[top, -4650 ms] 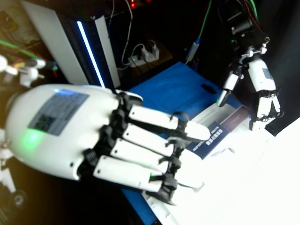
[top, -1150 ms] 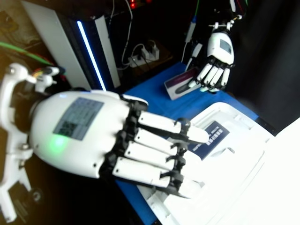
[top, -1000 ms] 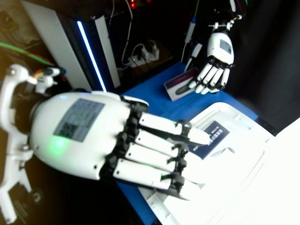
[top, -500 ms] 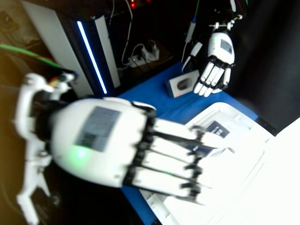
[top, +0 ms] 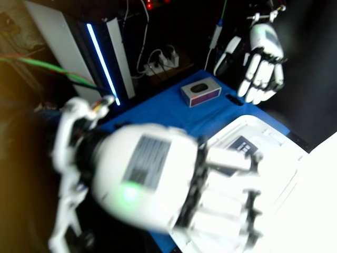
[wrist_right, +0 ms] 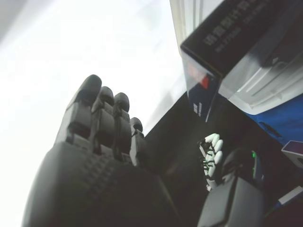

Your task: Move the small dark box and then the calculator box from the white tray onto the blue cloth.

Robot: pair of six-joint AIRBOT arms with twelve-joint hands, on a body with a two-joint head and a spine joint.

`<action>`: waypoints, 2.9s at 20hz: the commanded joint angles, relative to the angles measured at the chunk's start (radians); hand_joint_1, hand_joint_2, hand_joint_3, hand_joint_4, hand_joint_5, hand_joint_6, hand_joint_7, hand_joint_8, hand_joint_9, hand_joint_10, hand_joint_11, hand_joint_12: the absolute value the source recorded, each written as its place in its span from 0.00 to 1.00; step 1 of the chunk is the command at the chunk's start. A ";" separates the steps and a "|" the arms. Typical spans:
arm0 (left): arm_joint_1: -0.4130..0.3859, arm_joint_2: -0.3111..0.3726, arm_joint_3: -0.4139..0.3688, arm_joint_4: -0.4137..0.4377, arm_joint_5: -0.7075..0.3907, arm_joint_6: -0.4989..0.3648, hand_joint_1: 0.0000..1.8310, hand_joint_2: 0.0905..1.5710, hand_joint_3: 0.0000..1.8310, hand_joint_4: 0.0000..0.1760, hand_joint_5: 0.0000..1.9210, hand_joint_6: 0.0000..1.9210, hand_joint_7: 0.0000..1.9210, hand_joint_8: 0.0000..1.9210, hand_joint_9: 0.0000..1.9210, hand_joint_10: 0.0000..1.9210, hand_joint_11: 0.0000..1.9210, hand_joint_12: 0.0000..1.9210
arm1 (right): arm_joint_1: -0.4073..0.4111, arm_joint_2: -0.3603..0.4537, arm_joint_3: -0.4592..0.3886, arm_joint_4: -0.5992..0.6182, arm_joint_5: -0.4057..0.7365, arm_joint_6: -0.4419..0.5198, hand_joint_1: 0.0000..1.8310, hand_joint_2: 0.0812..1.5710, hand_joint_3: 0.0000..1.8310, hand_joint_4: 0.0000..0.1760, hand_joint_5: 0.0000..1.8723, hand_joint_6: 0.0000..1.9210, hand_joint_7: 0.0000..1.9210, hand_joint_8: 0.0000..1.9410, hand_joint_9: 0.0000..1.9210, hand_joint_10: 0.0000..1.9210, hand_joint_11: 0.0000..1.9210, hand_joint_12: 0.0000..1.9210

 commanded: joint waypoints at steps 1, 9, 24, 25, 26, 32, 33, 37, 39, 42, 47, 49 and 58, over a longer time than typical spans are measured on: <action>-0.014 0.002 0.005 -0.064 -0.101 -0.001 0.43 0.62 0.00 0.65 0.19 0.00 0.24 0.00 0.25 0.01 0.00 0.62 | 0.013 -0.010 0.005 0.027 0.079 0.005 0.36 0.41 0.00 0.74 0.05 0.00 0.13 0.00 0.10 0.00 0.00 0.21; -0.014 0.002 0.008 -0.116 -0.135 0.035 0.42 0.61 0.00 0.67 0.20 0.00 0.25 0.00 0.23 0.00 0.00 0.62 | -0.029 -0.073 0.078 0.064 0.077 0.005 0.39 0.40 0.01 0.35 0.10 0.00 0.19 0.00 0.17 0.01 0.00 0.33; -0.018 -0.002 0.006 -0.135 -0.157 0.051 0.43 0.61 0.00 0.43 0.19 0.00 0.27 0.01 0.22 0.03 0.00 0.68 | -0.103 -0.134 0.141 0.122 0.077 0.007 0.66 0.60 0.00 0.00 0.66 0.17 0.70 0.14 0.59 0.52 0.47 0.79; -0.018 -0.002 0.007 -0.135 -0.156 0.052 0.43 0.61 0.00 0.39 0.19 0.00 0.27 0.01 0.22 0.03 0.00 0.69 | -0.103 -0.133 0.141 0.122 0.077 0.011 0.66 0.63 0.00 0.00 0.65 0.27 0.63 0.42 0.56 0.77 0.50 0.91; -0.018 -0.004 0.008 -0.135 -0.154 0.053 0.43 0.60 0.00 0.41 0.19 0.00 0.27 0.01 0.22 0.03 0.00 0.70 | -0.103 -0.132 0.141 0.122 0.077 0.013 0.65 0.64 0.00 0.00 0.62 0.34 0.61 0.58 0.58 0.81 0.55 0.90; -0.018 -0.036 0.030 -0.134 -0.135 0.056 0.41 0.63 0.00 0.45 0.18 0.00 0.25 0.00 0.14 0.22 0.00 0.65 | -0.099 -0.095 0.089 0.114 0.079 0.019 0.70 0.67 0.00 0.00 0.54 0.37 0.59 0.49 0.58 0.53 0.46 0.78; -0.018 -0.044 0.037 -0.134 -0.129 0.058 0.41 0.64 0.00 0.46 0.17 0.00 0.25 0.00 0.14 0.23 0.00 0.63 | -0.089 -0.082 0.073 0.110 0.079 0.019 0.65 0.68 0.00 0.00 0.54 0.46 0.61 0.37 0.58 0.60 0.47 0.85; -0.018 -0.057 0.050 -0.150 -0.084 0.105 0.42 0.62 0.00 0.50 0.16 0.00 0.22 0.00 0.11 0.22 0.00 0.55 | -0.027 -0.029 -0.010 0.064 0.087 0.019 0.62 0.72 0.00 0.00 0.48 0.56 0.68 0.24 0.62 0.66 0.54 0.88; -0.013 -0.058 0.050 -0.160 -0.060 0.135 0.43 0.59 0.00 0.54 0.15 0.00 0.21 0.00 0.10 0.22 0.00 0.56 | -0.008 -0.015 -0.040 0.058 0.108 0.019 0.62 0.72 0.00 0.00 0.48 0.56 0.67 0.36 0.63 0.74 0.56 0.92; 0.014 -0.060 0.052 -0.187 -0.050 0.156 0.45 0.61 0.00 0.44 0.13 0.00 0.22 0.00 0.10 0.24 0.00 0.66 | -0.004 -0.002 -0.078 0.044 0.129 0.019 0.62 0.72 0.00 0.00 0.48 0.56 0.62 0.45 0.60 0.80 0.56 0.98; 0.088 -0.061 0.070 -0.287 -0.061 0.181 0.46 0.60 0.00 0.33 0.13 0.00 0.22 0.00 0.13 0.16 0.00 0.55 | -0.004 0.059 -0.176 0.012 0.172 0.020 0.62 0.73 0.00 0.00 0.47 0.58 0.66 0.20 0.59 0.48 0.46 0.76; 0.116 -0.061 0.075 -0.332 -0.071 0.198 0.46 0.61 0.00 0.34 0.12 0.00 0.21 0.00 0.13 0.13 0.00 0.52 | -0.004 0.085 -0.209 0.012 0.199 0.020 0.61 0.74 0.00 0.00 0.46 0.61 0.67 0.18 0.59 0.51 0.47 0.77; 0.161 -0.060 0.081 -0.395 -0.072 0.205 0.44 0.61 0.00 0.57 0.11 0.00 0.19 0.00 0.17 0.03 0.00 0.40 | -0.045 0.161 -0.311 0.011 0.267 0.020 0.63 0.70 0.00 0.00 0.51 0.53 0.69 0.17 0.57 0.61 0.46 0.87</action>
